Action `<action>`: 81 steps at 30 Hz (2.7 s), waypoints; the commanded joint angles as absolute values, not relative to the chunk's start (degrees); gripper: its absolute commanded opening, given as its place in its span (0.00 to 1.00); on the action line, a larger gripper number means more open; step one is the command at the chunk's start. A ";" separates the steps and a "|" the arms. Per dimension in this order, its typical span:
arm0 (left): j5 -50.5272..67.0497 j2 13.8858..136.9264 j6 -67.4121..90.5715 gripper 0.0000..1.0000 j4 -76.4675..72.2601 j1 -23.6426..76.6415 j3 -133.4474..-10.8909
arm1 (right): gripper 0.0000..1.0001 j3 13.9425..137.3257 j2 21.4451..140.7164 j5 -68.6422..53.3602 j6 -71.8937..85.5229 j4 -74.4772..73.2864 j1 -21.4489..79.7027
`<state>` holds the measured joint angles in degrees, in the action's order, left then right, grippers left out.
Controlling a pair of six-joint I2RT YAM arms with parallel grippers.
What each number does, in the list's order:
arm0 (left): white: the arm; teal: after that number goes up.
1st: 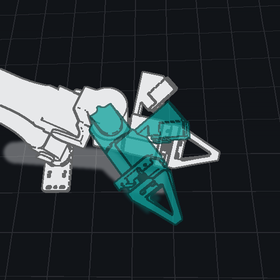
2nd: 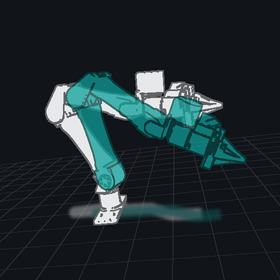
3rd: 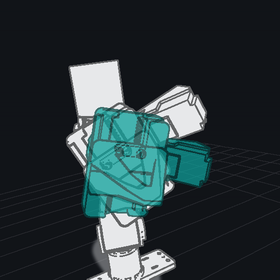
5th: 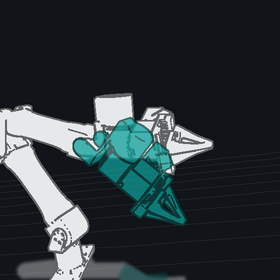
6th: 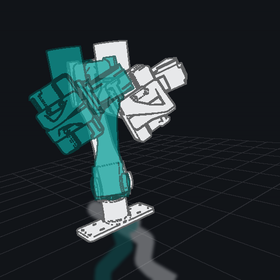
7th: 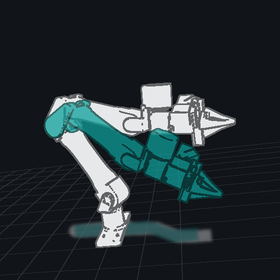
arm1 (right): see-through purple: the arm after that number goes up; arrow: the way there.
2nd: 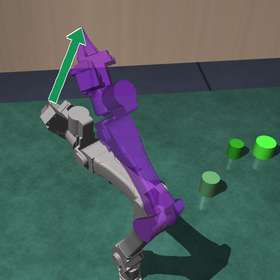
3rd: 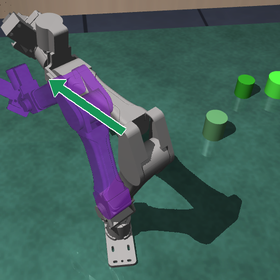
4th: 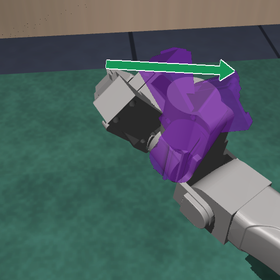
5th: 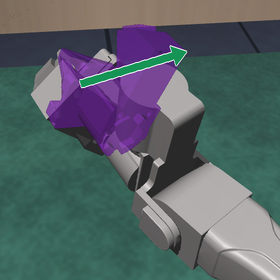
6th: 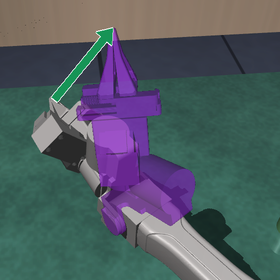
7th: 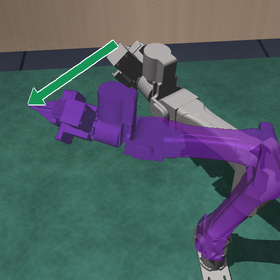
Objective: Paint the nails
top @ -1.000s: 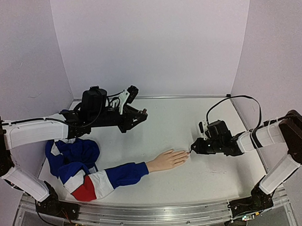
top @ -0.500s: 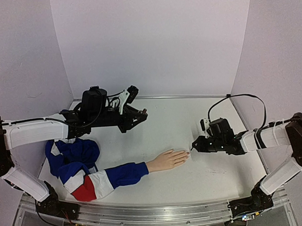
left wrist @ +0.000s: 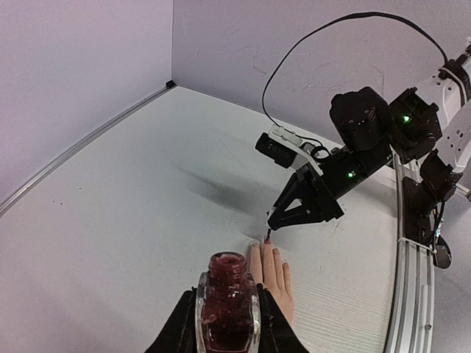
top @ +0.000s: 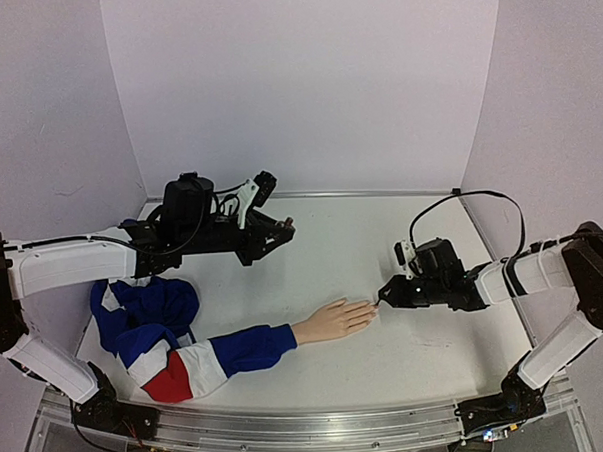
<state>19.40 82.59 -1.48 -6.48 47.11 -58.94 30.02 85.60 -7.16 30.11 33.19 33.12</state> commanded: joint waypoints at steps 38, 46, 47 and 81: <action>22.83 79.82 -1.22 0.00 -8.97 47.37 -60.46 | 0.00 34.23 79.88 -0.09 29.62 26.51 32.87; 28.38 77.56 0.20 0.00 -8.88 47.63 -59.88 | 0.00 37.14 75.85 -5.94 26.71 23.64 32.87; 28.89 77.41 0.10 0.00 -8.88 47.68 -59.69 | 0.00 37.55 75.85 -7.06 26.32 23.76 32.92; 20.36 77.93 -15.94 0.00 -7.15 56.43 -53.94 | 0.00 59.07 73.21 -30.78 21.62 23.13 48.14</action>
<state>20.73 77.32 -15.09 -5.61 56.51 -52.34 56.42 74.76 -28.47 22.35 20.88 47.05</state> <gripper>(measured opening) 0.225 0.158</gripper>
